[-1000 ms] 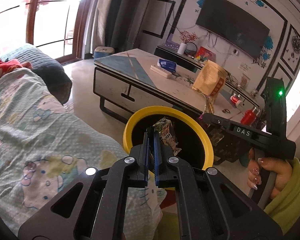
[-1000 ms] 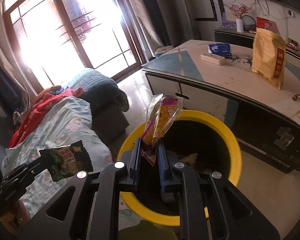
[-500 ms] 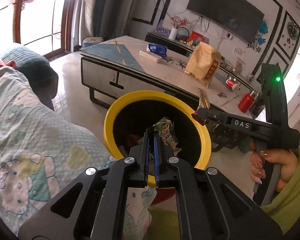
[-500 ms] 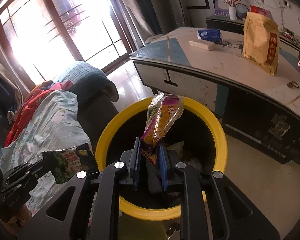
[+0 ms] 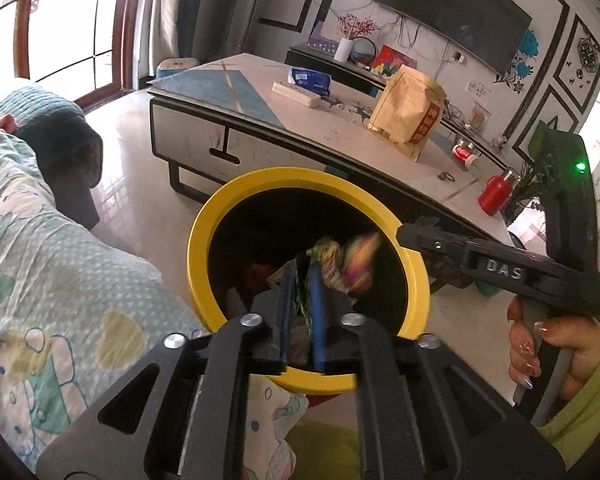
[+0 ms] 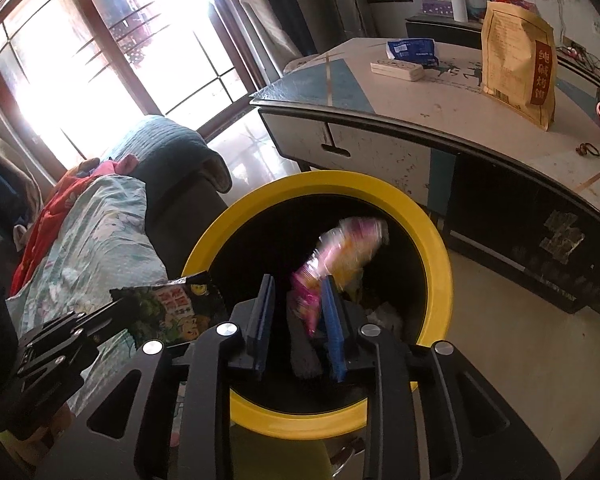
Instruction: Collect trash
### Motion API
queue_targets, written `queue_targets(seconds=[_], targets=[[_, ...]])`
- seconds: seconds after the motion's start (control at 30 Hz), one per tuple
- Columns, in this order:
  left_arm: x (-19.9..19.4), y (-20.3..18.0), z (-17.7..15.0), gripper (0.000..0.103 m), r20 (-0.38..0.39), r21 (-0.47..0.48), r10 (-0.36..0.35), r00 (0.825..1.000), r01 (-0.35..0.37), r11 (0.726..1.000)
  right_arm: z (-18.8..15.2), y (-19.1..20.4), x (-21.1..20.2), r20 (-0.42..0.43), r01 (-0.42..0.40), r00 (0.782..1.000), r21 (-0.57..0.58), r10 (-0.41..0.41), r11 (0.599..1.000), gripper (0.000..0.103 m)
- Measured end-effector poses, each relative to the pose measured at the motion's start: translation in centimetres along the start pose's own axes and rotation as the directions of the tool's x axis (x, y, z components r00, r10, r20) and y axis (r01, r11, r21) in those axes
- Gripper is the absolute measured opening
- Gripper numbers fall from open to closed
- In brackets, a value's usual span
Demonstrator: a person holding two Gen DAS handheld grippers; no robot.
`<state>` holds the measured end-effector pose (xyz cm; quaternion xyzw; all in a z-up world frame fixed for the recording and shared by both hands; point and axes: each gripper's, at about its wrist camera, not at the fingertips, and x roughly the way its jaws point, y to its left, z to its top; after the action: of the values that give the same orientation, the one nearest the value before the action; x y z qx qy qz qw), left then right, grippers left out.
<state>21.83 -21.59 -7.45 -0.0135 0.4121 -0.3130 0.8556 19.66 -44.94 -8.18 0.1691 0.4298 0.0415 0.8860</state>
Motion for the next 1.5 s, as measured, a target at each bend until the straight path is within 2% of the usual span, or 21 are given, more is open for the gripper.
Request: queue_targets(seconds=[0.07, 0.13, 0.2, 0.23, 0.33, 0.4, 0.43, 0.5, 0.6, 0.73, 0.97, 1.2, 1.5], targets=[[0.2, 0.1, 0.1, 0.028, -0.006, -0.008, -0.003, 1.0, 0.003, 1.0, 0.0, -0.1, -0.1, 0.006, 0.009, 1.0, -0.001, -0.009, 1.0, 0.03], [0.1, 0.2, 0.1, 0.032, -0.008, -0.008, -0.005, 1.0, 0.005, 1.0, 0.0, -0.2, -0.5, 0.014, 0.022, 1.0, 0.007, -0.022, 1.0, 0.033], [0.1, 0.2, 0.1, 0.043, -0.012, -0.013, -0.003, 1.0, 0.003, 1.0, -0.1, -0.4, -0.8, 0.025, 0.035, 0.999, 0.014, -0.035, 0.999, 0.041], [0.1, 0.3, 0.1, 0.043, -0.012, -0.017, -0.006, 1.0, 0.005, 1.0, -0.2, -0.5, -1.2, 0.035, 0.048, 0.998, 0.018, -0.048, 0.999, 0.043], [-0.5, 0.5, 0.1, 0.053, -0.006, -0.024, -0.006, 1.0, 0.006, 1.0, -0.5, -0.8, -2.0, 0.051, 0.078, 0.996, 0.026, -0.08, 0.997, 0.061], [-0.8, 0.6, 0.4, 0.069, 0.002, -0.027, -0.001, 1.0, 0.001, 1.0, -0.7, -0.8, -2.4, 0.064, 0.089, 0.994, 0.03, -0.09, 0.996, 0.075], [-1.1, 0.7, 0.4, 0.073, 0.007, -0.03, 0.001, 1.0, -0.001, 1.0, -0.8, -0.7, -2.7, 0.069, 0.095, 0.993, 0.03, -0.097, 0.995, 0.077], [-1.7, 1.0, 0.4, 0.082, 0.012, -0.041, 0.005, 1.0, -0.004, 0.999, -0.9, -0.6, -3.2, 0.079, 0.113, 0.99, 0.03, -0.115, 0.993, 0.088], [-2.7, 1.3, 0.5, 0.092, 0.022, -0.048, 0.017, 1.0, -0.016, 0.999, -1.2, -0.3, -4.0, 0.102, 0.129, 0.986, 0.027, -0.131, 0.991, 0.094], [-4.2, 1.7, 0.5, 0.092, 0.041, -0.061, 0.04, 0.998, -0.037, 0.997, -2.0, 1.3, -4.8, 0.127, 0.164, 0.978, -0.004, -0.162, 0.986, 0.096], [-7.7, 3.0, -0.3, 0.092, 0.084, -0.092, 0.12, 0.989, -0.112, 0.989, -3.2, 4.9, -6.8, 0.212, 0.174, 0.965, -0.068, -0.157, 0.982, 0.097], [-11.4, 4.8, -1.9, 0.092, 0.126, -0.133, 0.181, 0.975, -0.164, 0.978, -4.5, 8.3, -9.0, 0.294, 0.136, 0.951, -0.098, -0.102, 0.986, 0.097], [-15.5, 6.4, -4.3, 0.092, 0.166, -0.177, 0.253, 0.953, -0.223, 0.959, -6.6, 12.1, -9.8, 0.3, 0.089, 0.953, -0.155, -0.039, 0.984, 0.097]])
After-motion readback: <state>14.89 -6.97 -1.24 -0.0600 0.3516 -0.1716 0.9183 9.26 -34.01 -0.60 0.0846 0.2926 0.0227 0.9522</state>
